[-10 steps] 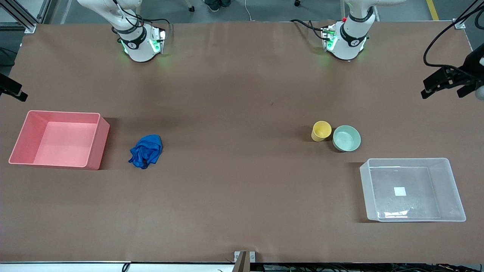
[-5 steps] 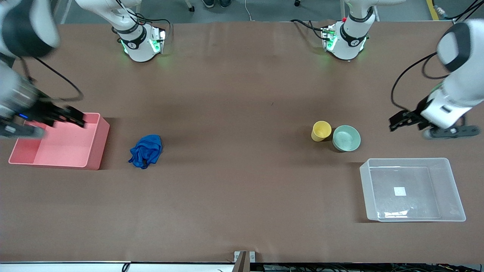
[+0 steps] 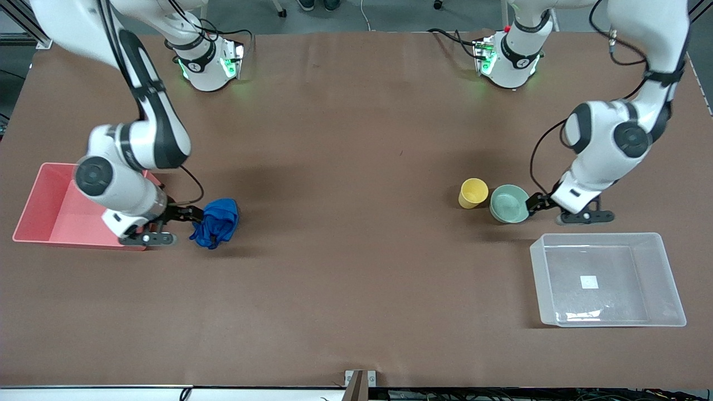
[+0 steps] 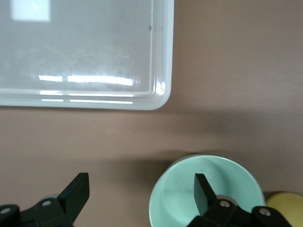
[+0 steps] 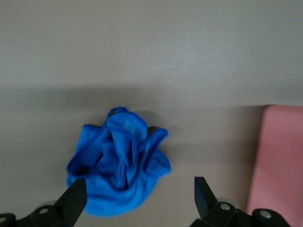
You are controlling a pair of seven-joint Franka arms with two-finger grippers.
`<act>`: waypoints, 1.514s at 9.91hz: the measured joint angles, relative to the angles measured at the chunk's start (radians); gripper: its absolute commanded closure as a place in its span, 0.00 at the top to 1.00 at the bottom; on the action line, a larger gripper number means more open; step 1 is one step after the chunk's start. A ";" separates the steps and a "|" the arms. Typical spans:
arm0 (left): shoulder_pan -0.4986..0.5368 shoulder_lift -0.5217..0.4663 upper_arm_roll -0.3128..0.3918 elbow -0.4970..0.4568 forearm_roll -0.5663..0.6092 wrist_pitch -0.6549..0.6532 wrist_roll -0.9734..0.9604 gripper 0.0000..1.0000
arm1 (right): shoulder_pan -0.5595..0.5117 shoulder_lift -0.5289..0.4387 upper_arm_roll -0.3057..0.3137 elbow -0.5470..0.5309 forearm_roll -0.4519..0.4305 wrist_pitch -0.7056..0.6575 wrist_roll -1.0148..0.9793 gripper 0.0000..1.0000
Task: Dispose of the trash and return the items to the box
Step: 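Reach the right gripper to the blue cloth while the left gripper reaches the bowl, then grasp the blue cloth with the right gripper while the left gripper grasps the bowl, then drop the cloth in the pink bin while the left gripper lowers the bowl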
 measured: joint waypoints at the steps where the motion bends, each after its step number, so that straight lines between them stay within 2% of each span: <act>1: -0.001 0.041 -0.002 -0.003 0.000 0.029 0.000 0.91 | 0.005 0.055 0.000 -0.003 0.000 0.069 0.000 1.00; 2: -0.001 0.060 -0.006 -0.006 0.000 0.038 0.001 0.54 | 0.010 0.090 0.000 -0.003 0.000 0.108 0.000 1.00; 3: -0.001 0.068 -0.014 -0.009 0.000 0.038 0.001 0.08 | 0.018 0.105 0.000 -0.008 0.000 0.131 0.000 0.97; 4: -0.002 0.071 -0.022 -0.014 0.000 0.038 0.001 0.00 | 0.025 0.108 0.001 -0.026 0.000 0.162 0.000 0.83; 6: -0.002 0.070 -0.027 -0.025 0.000 0.038 0.001 0.00 | 0.034 0.109 0.001 -0.069 0.000 0.206 0.001 0.12; 7: -0.001 0.067 -0.029 -0.030 0.000 0.038 0.001 0.00 | 0.036 0.108 0.001 -0.074 0.000 0.208 0.002 0.01; 10: -0.001 0.016 -0.035 -0.050 0.000 0.038 0.021 0.00 | 0.037 0.104 0.004 -0.070 0.000 0.192 0.009 0.01; 11: 0.004 -0.019 -0.034 -0.050 0.000 0.030 0.040 0.00 | 0.037 0.097 0.004 -0.053 0.000 0.124 0.011 0.01; 13: 0.018 -0.084 -0.030 -0.011 0.000 -0.041 0.059 0.00 | 0.026 0.028 -0.006 0.058 0.000 -0.145 0.012 0.01; 15: 0.024 -0.102 -0.014 0.146 0.000 -0.188 0.075 0.00 | -0.053 -0.095 -0.015 0.181 0.000 -0.392 -0.083 0.01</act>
